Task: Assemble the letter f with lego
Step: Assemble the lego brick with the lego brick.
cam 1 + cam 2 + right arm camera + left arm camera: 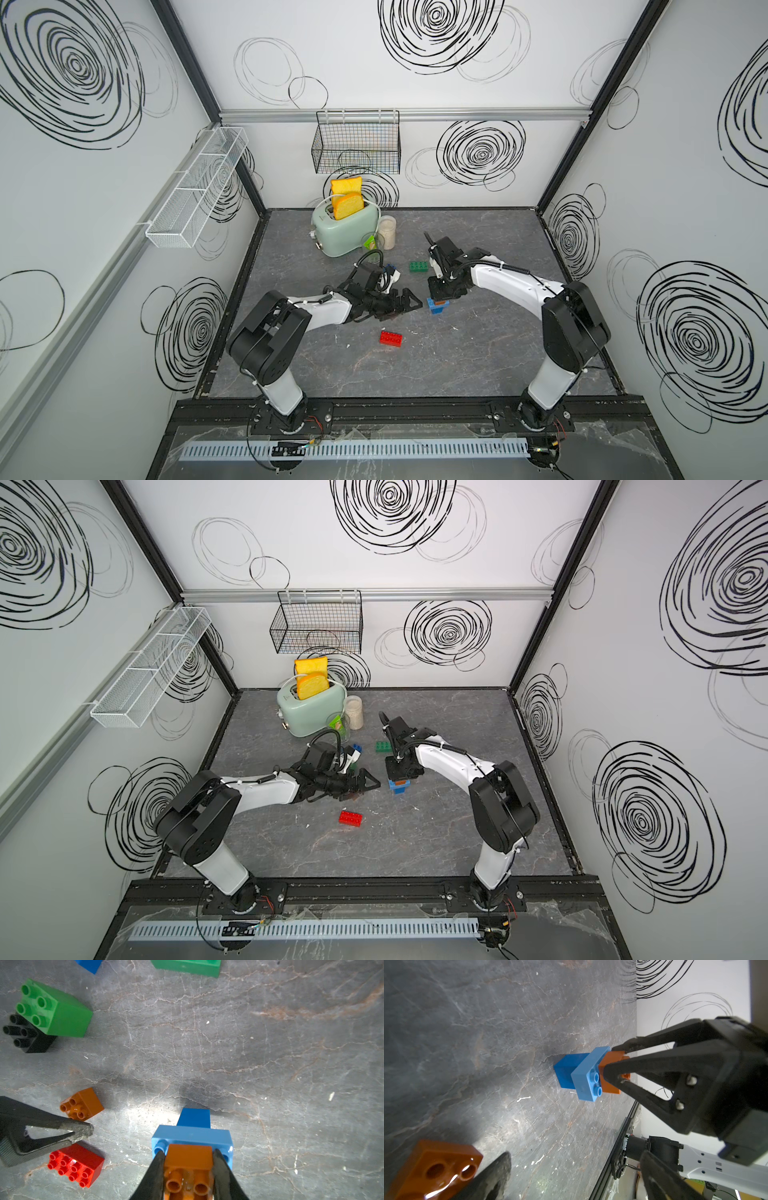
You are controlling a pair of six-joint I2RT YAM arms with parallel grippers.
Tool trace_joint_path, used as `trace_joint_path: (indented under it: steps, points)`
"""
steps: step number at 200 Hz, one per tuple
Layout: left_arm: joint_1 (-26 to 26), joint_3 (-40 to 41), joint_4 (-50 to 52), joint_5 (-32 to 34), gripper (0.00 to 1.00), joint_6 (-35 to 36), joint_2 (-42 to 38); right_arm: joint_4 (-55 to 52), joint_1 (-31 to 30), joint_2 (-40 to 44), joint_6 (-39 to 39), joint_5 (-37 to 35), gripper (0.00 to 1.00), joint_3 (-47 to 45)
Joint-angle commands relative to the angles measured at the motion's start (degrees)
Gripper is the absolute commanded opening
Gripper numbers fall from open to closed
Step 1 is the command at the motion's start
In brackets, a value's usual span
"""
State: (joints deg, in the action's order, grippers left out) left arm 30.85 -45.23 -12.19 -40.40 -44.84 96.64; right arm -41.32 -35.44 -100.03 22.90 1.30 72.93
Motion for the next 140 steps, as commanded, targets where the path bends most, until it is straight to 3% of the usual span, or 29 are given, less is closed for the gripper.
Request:
trace_joint_path:
  steps: [1,99,140]
  points:
    - [-0.9,1.1,-2.6,0.2,0.99,-0.5,-1.6,-0.2,-0.7,-2.3,-1.1,-1.3,0.34,-3.1]
    - [-2.9,0.7,0.9,-0.4,0.98,1.1,-3.5,6.8,-4.3,-1.7,1.7,-1.1,0.33,-14.1]
    - [-3.4,-0.4,4.0,-0.1,0.98,1.9,-6.4,7.3,-4.1,-3.8,0.7,1.4,0.33,-13.9]
